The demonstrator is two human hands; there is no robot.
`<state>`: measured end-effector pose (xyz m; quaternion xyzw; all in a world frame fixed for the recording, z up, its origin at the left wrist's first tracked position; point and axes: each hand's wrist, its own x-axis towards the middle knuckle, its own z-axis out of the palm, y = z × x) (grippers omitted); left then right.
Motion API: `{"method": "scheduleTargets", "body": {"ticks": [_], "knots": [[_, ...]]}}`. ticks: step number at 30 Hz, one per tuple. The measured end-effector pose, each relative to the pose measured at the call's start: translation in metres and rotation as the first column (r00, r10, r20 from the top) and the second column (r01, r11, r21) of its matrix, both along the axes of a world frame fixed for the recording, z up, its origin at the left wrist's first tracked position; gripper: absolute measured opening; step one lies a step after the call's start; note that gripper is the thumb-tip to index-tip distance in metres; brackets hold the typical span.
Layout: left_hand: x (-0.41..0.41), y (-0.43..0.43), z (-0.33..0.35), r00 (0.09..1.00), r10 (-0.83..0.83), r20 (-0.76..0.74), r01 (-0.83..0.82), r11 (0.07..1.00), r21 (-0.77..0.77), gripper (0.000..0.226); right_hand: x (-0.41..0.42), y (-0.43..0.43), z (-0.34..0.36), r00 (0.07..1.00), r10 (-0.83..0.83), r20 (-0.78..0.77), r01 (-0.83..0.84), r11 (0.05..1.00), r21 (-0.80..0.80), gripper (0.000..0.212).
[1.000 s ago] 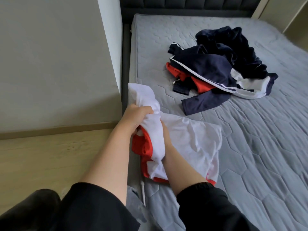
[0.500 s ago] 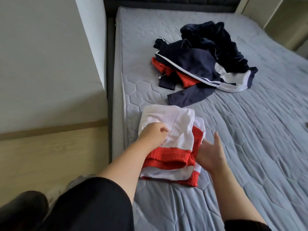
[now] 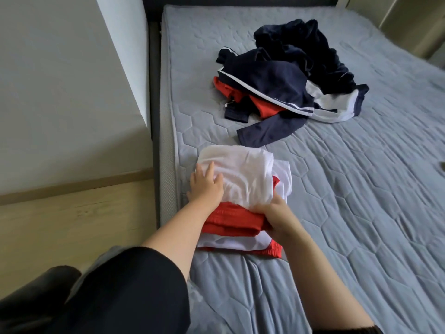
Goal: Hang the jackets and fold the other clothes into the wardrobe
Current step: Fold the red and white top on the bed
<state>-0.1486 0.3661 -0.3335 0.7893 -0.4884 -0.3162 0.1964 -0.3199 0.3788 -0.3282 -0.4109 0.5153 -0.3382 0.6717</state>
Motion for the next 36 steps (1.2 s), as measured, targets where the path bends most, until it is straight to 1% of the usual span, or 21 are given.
{"method": "scheduleTargets", "body": {"ticks": [1,3,5,7,9,11,14,17,18,20,22,24,25,26,27,29,30,32,33,34,36], "knots": [[0.000,0.002,-0.001,0.997,-0.034,0.065,0.034,0.999,-0.002,0.052,-0.008,0.001,-0.002,0.996,-0.007,0.091,0.005,1.000,0.028,0.057],[-0.002,0.008,-0.006,0.959,-0.154,0.237,0.152,0.988,0.023,0.055,-0.021,0.006,-0.013,0.990,-0.068,0.128,0.059,0.996,0.072,0.046],[-0.009,0.015,-0.014,0.898,-0.257,0.357,0.255,0.965,0.055,0.057,-0.029,0.010,-0.026,0.986,-0.168,0.009,0.167,0.982,0.085,0.036],[-0.017,0.020,-0.021,0.841,-0.315,0.440,0.319,0.945,0.066,0.058,-0.034,0.010,-0.036,0.963,-0.223,-0.149,0.227,0.974,0.013,0.030],[-0.021,0.022,-0.024,0.777,-0.320,0.542,0.367,0.930,0.024,0.060,-0.037,0.009,-0.038,0.952,-0.198,-0.231,0.181,0.979,-0.092,0.026],[-0.022,0.021,-0.023,0.728,-0.314,0.610,0.420,0.907,-0.035,0.062,-0.040,0.011,-0.040,0.959,-0.148,-0.244,0.118,0.984,-0.132,0.020],[-0.024,0.021,-0.026,0.687,-0.418,0.595,0.515,0.857,0.007,0.062,-0.044,0.016,-0.047,0.939,-0.122,-0.321,0.092,0.990,-0.108,0.016],[-0.029,0.023,-0.034,0.652,-0.498,0.572,0.533,0.837,0.121,0.064,-0.045,0.012,-0.050,0.811,-0.131,-0.570,0.059,0.988,-0.143,0.029],[-0.031,0.022,-0.036,0.659,-0.496,0.565,0.520,0.844,0.134,0.064,-0.045,0.008,-0.048,0.767,-0.178,-0.616,0.085,0.980,-0.178,0.034],[-0.033,0.022,-0.038,0.668,-0.485,0.564,0.499,0.855,0.144,0.065,-0.044,-0.003,-0.042,0.733,-0.298,-0.612,0.178,0.952,-0.250,0.040],[-0.035,0.023,-0.038,0.669,-0.476,0.571,0.489,0.860,0.144,0.065,-0.043,-0.022,-0.035,0.732,-0.365,-0.575,0.255,0.930,-0.265,0.052],[-0.035,0.023,-0.039,0.668,-0.472,0.575,0.486,0.862,0.143,0.066,-0.041,-0.041,-0.026,0.738,-0.351,-0.576,0.277,0.936,-0.216,0.061],[-0.035,0.023,-0.040,0.669,-0.472,0.574,0.485,0.863,0.144,0.066,-0.040,-0.048,-0.022,0.746,-0.331,-0.578,0.256,0.944,-0.210,0.052],[-0.035,0.023,-0.040,0.674,-0.471,0.569,0.482,0.864,0.143,0.066,-0.040,-0.053,-0.021,0.736,-0.308,-0.602,0.211,0.950,-0.229,0.031],[-0.035,0.023,-0.041,0.680,-0.468,0.565,0.478,0.867,0.142,0.067,-0.038,-0.055,-0.018,0.724,-0.291,-0.625,0.165,0.953,-0.253,0.019],[-0.035,0.021,-0.043,0.684,-0.461,0.566,0.471,0.871,0.140,0.067,-0.037,-0.058,-0.017,0.726,-0.253,-0.640,0.097,0.958,-0.270,0.034],[-0.035,0.021,-0.044,0.685,-0.458,0.567,0.470,0.872,0.137,0.067,-0.039,-0.059,-0.020,0.749,-0.262,-0.609,0.114,0.956,-0.271,0.033],[-0.035,0.021,-0.045,0.689,-0.455,0.564,0.470,0.873,0.129,0.067,-0.044,-0.061,-0.023,0.828,-0.317,-0.463,0.240,0.946,-0.219,0.023],[-0.035,0.021,-0.046,0.687,-0.458,0.564,0.475,0.871,0.129,0.067,-0.047,-0.061,-0.026,0.854,-0.334,-0.399,0.305,0.943,-0.137,0.021],[-0.036,0.021,-0.047,0.680,-0.464,0.567,0.482,0.866,0.131,0.067,-0.049,-0.059,-0.030,0.861,-0.318,-0.397,0.321,0.945,-0.061,0.020],[-0.038,0.022,-0.047,0.666,-0.481,0.570,0.496,0.857,0.144,0.067,-0.052,-0.058,-0.037,0.826,-0.214,-0.522,0.239,0.971,-0.021,0.024]]}}
